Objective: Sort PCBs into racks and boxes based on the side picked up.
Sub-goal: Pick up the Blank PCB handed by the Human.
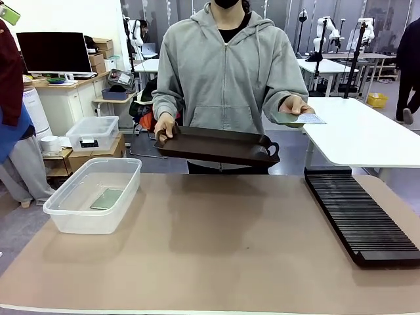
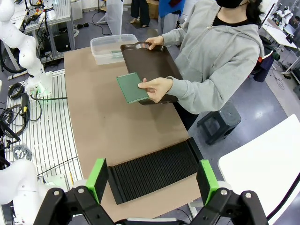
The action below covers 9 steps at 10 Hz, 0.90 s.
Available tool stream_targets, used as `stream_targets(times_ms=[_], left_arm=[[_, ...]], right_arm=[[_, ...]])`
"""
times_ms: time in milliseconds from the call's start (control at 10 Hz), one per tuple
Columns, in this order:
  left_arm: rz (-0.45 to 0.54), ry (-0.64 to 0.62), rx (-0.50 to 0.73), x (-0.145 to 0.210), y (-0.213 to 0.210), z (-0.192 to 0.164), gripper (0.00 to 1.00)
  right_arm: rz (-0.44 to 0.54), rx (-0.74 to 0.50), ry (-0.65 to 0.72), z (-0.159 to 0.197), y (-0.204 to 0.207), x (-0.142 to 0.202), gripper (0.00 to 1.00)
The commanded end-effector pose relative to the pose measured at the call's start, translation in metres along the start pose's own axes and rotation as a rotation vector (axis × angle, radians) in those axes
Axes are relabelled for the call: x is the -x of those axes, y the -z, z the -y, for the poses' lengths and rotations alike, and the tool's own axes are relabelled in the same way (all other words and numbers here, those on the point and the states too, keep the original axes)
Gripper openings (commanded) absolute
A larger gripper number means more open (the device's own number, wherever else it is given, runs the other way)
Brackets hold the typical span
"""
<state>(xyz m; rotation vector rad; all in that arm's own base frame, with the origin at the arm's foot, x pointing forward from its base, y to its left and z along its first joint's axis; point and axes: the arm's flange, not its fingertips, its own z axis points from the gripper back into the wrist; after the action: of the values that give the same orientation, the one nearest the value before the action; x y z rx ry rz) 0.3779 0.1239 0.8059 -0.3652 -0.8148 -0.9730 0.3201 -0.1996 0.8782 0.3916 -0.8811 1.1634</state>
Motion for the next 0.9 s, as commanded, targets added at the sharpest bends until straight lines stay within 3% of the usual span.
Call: stream_targets(times_ms=[0, 800], left_arm=[[-0.001, -0.010, -0.004, -0.0006, 0.0008, 0.0009, 0.83], [-0.001, -0.010, -0.004, -0.0006, 0.0008, 0.0009, 0.83]], right_arm=[[0.016, -0.011, -0.014, -0.0032, 0.0001, -0.0004, 1.00], [0.000, 0.000, 0.000, 0.0000, 0.0000, 0.0000, 1.00]])
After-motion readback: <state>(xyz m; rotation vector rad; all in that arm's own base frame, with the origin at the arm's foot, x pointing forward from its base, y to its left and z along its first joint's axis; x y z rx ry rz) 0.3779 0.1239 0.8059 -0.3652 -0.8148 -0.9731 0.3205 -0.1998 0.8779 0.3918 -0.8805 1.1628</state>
